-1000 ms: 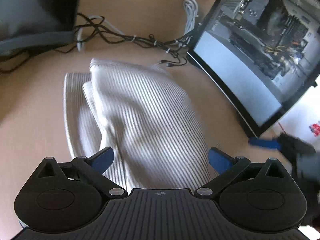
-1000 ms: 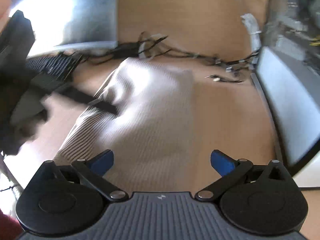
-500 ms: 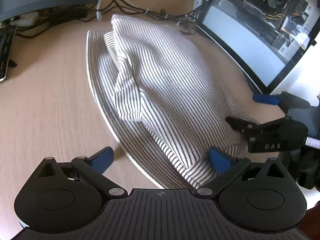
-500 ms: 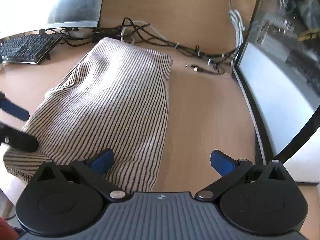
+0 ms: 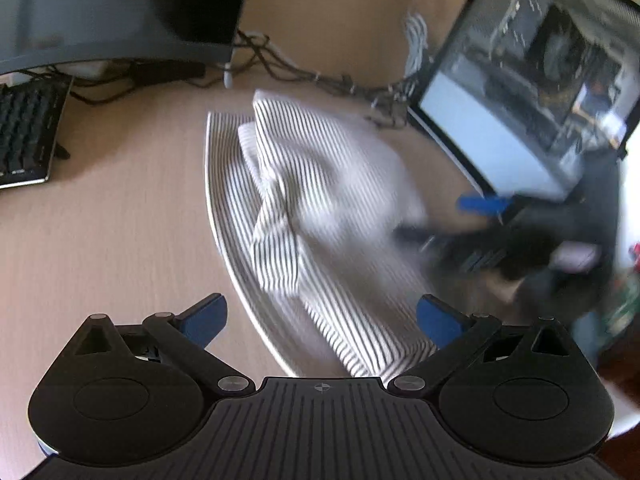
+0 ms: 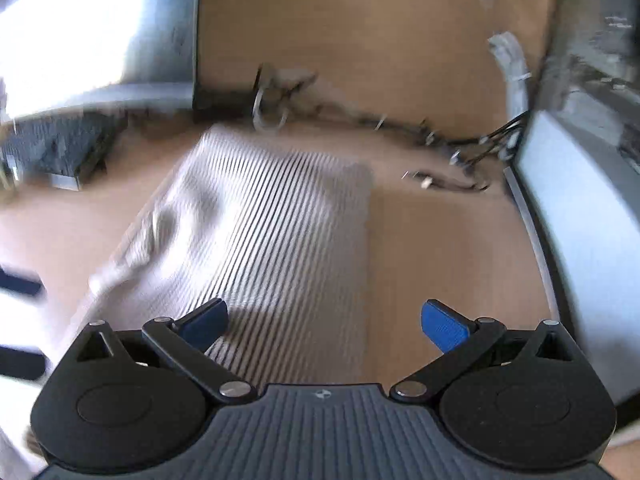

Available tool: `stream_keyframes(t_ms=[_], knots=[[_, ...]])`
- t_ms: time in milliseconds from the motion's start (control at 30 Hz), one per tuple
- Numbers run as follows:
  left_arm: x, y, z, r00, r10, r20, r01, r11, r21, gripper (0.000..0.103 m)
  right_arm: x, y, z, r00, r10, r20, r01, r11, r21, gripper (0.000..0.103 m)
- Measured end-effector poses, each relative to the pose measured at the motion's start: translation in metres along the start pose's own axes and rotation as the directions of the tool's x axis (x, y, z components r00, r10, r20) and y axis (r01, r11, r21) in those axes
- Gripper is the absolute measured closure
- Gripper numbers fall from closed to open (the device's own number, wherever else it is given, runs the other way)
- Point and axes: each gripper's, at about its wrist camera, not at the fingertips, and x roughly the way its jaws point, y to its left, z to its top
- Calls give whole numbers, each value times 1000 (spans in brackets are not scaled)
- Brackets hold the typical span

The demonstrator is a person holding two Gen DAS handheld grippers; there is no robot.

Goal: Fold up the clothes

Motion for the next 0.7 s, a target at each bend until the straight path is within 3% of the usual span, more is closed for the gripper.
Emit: stream_keyframes(t_ms=[133,300,400,500,600,700], knots=[[18,-4,3,999,14,-38,-12,998,60,0,2,2,-5,1000,-15,8,15,1000,25,0],[35,-9,-9,994,29,-106,-11,987,163,0,-6,-18,-2,997,36,-63,-24,984,177,0],[37,-1,-10,993,-11,-119,28,990,140,0,-40,-16,-16,999,-44,11,41,979,201,0],[38,4,-8,992,-42,-121,59,988,143,0,-61,-9,-40,993,-120,23,112,972,207,0],[38,3,-10,991,-72,-116,92,980,178,0,-59,0,-61,985,-166,-51,173,962,210,0],[40,1,-11,990,-85,-113,109,970,219,0,-58,3,-66,978,-197,-64,207,939,274,0]])
